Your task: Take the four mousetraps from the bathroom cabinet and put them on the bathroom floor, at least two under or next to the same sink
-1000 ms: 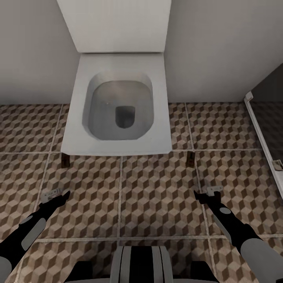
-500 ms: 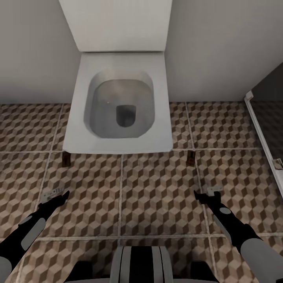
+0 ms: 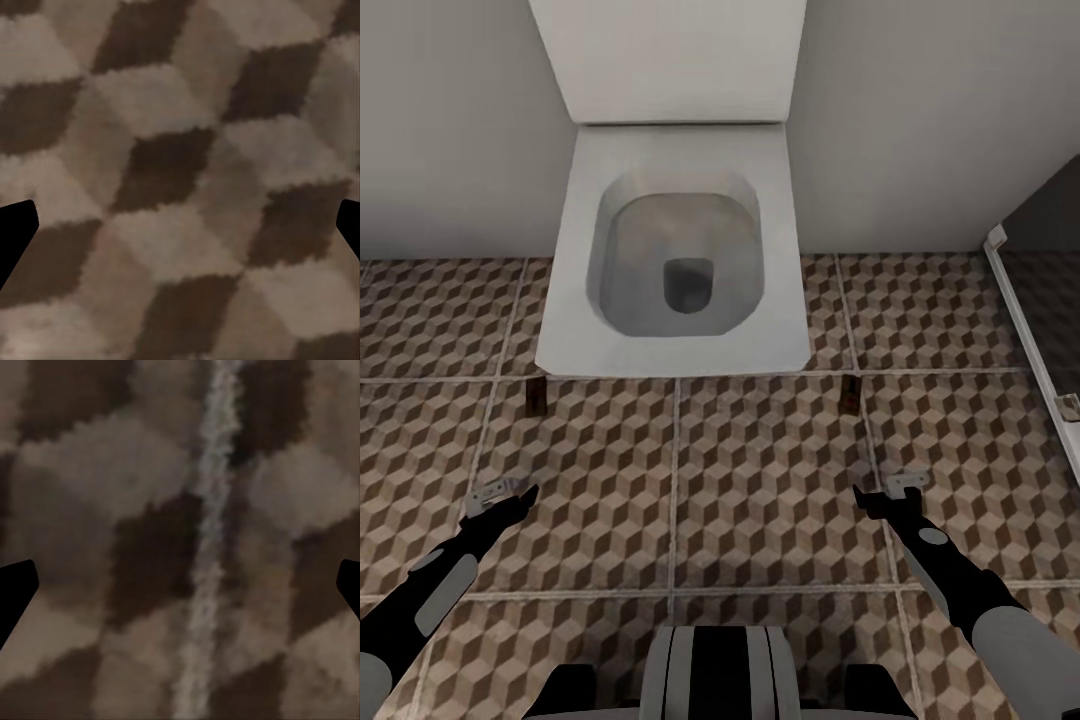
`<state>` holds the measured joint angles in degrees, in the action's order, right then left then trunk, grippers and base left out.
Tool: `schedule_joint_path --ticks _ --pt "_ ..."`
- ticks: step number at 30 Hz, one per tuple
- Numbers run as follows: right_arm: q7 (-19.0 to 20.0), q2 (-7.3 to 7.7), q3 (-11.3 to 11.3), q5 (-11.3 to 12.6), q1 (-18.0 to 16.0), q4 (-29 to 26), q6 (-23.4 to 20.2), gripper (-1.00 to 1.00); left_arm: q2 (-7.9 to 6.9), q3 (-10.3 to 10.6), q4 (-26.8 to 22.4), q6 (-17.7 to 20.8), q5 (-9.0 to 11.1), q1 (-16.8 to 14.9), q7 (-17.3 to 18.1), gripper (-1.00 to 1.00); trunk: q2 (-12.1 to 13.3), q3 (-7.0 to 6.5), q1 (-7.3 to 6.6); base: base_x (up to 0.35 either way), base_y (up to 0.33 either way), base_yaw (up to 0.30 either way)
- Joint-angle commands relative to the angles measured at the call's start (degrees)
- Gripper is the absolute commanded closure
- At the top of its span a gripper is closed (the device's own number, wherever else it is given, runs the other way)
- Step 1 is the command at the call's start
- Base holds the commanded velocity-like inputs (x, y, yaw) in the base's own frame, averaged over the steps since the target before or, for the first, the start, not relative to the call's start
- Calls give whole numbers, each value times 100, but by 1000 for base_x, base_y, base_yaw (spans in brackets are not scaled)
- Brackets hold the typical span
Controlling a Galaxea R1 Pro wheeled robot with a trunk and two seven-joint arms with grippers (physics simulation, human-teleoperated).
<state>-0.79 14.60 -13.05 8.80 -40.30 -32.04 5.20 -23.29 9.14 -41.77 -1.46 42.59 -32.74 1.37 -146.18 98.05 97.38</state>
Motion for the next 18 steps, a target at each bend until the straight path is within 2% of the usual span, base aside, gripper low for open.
schedule_joint_path --ticks 1,8,18 --pt "-8 8 -39 60 -4 5 25 -100 -1 27 -1 -14 62 -2 7 -100 -1 3 -1 -6 5 0" --pt "-8 8 -39 60 -4 5 25 -100 -1 26 -7 -10 68 -2 12 -100 -1 3 -1 -3 2 0" --pt "-8 8 -39 60 -4 5 25 -100 7 27 -9 8 64 -1 -9 -100 12 -219 -27 0 0 0"
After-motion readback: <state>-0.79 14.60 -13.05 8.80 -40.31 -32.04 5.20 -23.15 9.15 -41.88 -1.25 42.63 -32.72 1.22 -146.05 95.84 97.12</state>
